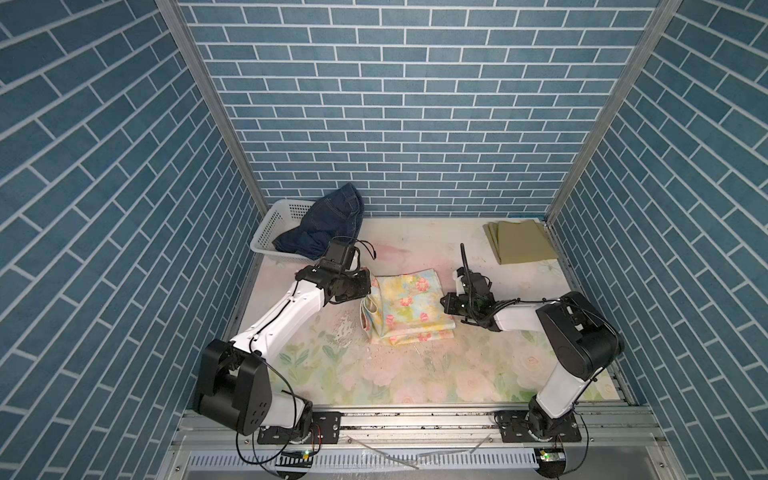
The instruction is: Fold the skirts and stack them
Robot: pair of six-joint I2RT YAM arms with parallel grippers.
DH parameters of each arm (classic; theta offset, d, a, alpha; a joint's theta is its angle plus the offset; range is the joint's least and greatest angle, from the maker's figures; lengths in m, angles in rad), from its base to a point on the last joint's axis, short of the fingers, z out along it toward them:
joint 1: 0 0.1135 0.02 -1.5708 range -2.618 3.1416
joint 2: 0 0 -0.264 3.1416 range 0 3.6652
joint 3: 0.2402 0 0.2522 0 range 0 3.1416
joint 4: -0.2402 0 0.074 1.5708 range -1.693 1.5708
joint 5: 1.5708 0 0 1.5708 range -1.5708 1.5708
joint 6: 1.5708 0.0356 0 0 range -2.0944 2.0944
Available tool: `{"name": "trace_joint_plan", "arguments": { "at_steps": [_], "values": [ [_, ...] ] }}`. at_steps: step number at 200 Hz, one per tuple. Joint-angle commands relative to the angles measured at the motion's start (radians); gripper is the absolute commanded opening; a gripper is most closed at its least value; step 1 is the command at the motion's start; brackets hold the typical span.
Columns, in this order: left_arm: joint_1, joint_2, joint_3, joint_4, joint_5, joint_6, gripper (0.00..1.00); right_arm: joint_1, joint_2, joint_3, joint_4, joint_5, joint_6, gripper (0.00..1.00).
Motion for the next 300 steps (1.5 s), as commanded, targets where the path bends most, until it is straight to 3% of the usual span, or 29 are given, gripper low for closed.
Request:
{"name": "trace_joint_plan", "arguments": {
  "at_steps": [1, 45, 92, 145, 263, 277, 300],
  "values": [
    [0.011, 0.020, 0.072, -0.085, -0.050, 0.095, 0.00, 0.066, 0.048, -0.051, 0.111, 0.049, 0.112, 0.02],
    [-0.011, 0.084, 0.109, -0.078, -0.024, 0.110, 0.00, 0.149, 0.129, -0.094, 0.333, 0.126, 0.252, 0.00],
    [-0.140, 0.211, 0.157, -0.026, -0.003, 0.073, 0.00, 0.185, 0.181, -0.097, 0.403, 0.170, 0.294, 0.00],
    [-0.261, 0.406, 0.307, -0.027, 0.017, 0.060, 0.00, 0.204, 0.181, -0.119, 0.441, 0.200, 0.304, 0.00],
    [-0.295, 0.627, 0.437, -0.022, 0.065, 0.024, 0.00, 0.206, 0.161, -0.182, 0.506, 0.249, 0.311, 0.00],
    [-0.294, 0.652, 0.448, -0.016, 0.067, 0.011, 0.00, 0.206, 0.143, -0.200, 0.503, 0.259, 0.305, 0.07],
    [-0.290, 0.696, 0.470, 0.005, 0.077, -0.019, 0.00, 0.206, 0.110, -0.240, 0.501, 0.277, 0.299, 0.26]
  ]
}}
